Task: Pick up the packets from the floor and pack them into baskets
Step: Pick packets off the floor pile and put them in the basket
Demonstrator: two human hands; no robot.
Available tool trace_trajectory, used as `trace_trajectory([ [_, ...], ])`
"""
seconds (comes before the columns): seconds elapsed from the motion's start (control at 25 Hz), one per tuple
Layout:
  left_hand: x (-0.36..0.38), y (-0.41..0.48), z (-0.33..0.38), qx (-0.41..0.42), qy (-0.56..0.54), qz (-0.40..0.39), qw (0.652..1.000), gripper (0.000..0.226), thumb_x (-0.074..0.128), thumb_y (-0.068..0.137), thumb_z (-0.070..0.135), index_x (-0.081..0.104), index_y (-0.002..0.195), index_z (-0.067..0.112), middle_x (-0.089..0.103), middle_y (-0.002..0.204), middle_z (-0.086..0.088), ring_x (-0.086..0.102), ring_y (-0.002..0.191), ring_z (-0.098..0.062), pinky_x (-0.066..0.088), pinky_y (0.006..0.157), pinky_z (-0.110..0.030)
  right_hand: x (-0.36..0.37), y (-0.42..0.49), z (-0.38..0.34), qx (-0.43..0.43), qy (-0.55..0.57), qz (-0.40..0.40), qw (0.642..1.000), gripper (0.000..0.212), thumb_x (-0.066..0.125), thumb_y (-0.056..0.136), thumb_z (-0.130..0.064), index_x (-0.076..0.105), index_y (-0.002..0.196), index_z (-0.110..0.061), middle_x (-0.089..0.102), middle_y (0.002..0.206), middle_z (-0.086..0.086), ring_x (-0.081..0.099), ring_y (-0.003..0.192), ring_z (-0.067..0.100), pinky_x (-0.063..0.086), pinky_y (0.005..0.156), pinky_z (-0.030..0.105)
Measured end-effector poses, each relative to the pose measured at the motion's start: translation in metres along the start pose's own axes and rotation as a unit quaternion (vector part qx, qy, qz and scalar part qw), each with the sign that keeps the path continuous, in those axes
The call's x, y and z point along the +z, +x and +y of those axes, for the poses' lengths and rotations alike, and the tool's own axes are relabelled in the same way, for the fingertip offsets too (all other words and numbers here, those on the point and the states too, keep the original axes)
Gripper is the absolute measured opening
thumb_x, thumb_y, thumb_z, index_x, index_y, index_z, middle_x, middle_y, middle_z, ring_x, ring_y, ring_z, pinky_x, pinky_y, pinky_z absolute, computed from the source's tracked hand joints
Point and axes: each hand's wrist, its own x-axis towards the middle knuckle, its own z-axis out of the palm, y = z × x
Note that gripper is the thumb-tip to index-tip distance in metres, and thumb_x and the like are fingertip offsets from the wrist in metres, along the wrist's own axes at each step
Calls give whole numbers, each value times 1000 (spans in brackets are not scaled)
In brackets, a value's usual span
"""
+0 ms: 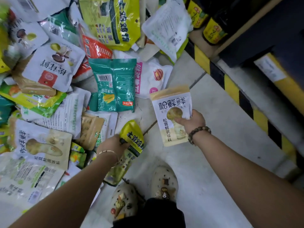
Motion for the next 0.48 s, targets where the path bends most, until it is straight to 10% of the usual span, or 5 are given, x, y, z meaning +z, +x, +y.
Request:
trace_trajectory([
  [0.48, -149, -176, 141, 77, -331, 71, 938, 31, 57, 91, 33, 44, 79, 8, 48, 71, -3, 48, 71, -22, 33, 51, -27, -149, -127, -53, 11, 166, 99, 981, 34, 75, 77, -17, 59, 101, 2, 65, 102, 15, 60, 83, 25, 46, 66, 27],
])
